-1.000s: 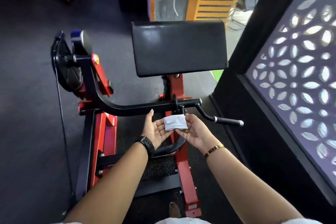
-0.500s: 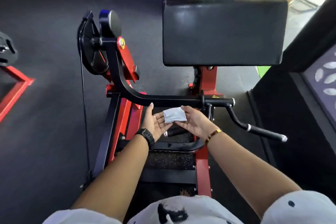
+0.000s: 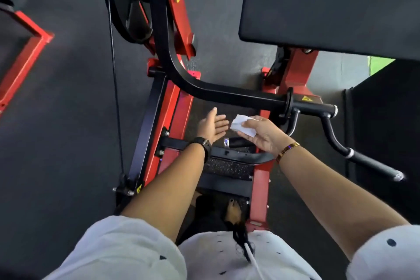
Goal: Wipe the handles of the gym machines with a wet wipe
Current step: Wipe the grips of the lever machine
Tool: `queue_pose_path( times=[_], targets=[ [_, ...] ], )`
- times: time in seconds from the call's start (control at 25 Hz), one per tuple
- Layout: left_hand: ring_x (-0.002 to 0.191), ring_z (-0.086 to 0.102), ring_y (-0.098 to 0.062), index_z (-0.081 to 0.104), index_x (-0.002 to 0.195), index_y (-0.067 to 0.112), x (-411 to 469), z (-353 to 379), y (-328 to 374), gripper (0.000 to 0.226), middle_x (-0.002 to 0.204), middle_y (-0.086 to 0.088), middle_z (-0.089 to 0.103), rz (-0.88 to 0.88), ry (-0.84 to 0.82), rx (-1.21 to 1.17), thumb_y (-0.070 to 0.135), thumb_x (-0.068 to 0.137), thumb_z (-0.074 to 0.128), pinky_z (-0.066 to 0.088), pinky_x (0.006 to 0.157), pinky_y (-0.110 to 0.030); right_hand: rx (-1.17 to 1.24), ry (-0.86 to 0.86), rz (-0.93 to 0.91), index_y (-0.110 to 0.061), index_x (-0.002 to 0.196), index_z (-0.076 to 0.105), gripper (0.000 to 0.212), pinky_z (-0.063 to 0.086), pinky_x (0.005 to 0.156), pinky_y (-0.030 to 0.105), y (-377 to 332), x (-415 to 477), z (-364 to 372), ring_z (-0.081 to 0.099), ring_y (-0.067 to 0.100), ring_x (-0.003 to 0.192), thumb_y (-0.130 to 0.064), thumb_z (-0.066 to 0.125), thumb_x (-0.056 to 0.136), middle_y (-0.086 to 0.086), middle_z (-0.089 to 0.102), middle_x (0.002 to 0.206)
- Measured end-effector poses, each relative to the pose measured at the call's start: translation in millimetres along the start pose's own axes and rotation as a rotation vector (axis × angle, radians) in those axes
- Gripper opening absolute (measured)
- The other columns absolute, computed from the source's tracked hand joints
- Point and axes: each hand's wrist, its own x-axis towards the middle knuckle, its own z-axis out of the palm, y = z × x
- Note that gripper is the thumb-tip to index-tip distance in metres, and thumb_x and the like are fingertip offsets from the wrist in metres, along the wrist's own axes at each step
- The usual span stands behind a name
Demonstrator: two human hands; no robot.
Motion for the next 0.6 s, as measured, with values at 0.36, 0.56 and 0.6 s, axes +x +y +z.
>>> queue_pose_path(
  times=[0.36, 0.56, 0.6],
  targets=[
    [0.148, -0.003, -0.016, 0.013, 0.153, 0.023, 69, -33, -66, 0.073, 0.161, 0.006, 0.006, 0.361, -0.224, 1.412, 0.041, 0.094, 0.053, 0.016, 0.118, -0.046, -1.01, 0.292, -0.425, -0.015, 0.096, 0.07, 0.027, 0.042, 0.065, 0.008, 47, 34, -31, 0.061, 0.02, 0.079, 0.002, 0.053, 0.083, 0.004, 0.068, 0.09],
    [0.147, 0.008, -0.016, 0.035, 0.146, 0.029, 83, -21, -76, 0.057, 0.155, 0.009, 0.029, 0.355, -0.184, 1.461, 0.043, 0.093, 0.052, 0.014, 0.118, -0.046, -1.605, 0.087, -0.921, -0.003, 0.102, 0.072, 0.042, 0.047, 0.094, 0.048, 90, 56, -39, 0.065, 0.035, 0.104, 0.015, 0.072, 0.064, 0.017, 0.07, 0.106],
    [0.147, 0.01, -0.016, 0.037, 0.145, 0.028, 85, -21, -77, 0.055, 0.153, 0.01, 0.032, 0.356, -0.17, 1.467, 0.04, 0.094, 0.052, 0.014, 0.118, -0.046, -1.696, 0.077, -0.946, -0.002, 0.103, 0.071, 0.045, 0.046, 0.094, 0.05, 98, 60, -40, 0.065, 0.035, 0.103, 0.013, 0.077, 0.061, 0.018, 0.07, 0.106]
  ],
)
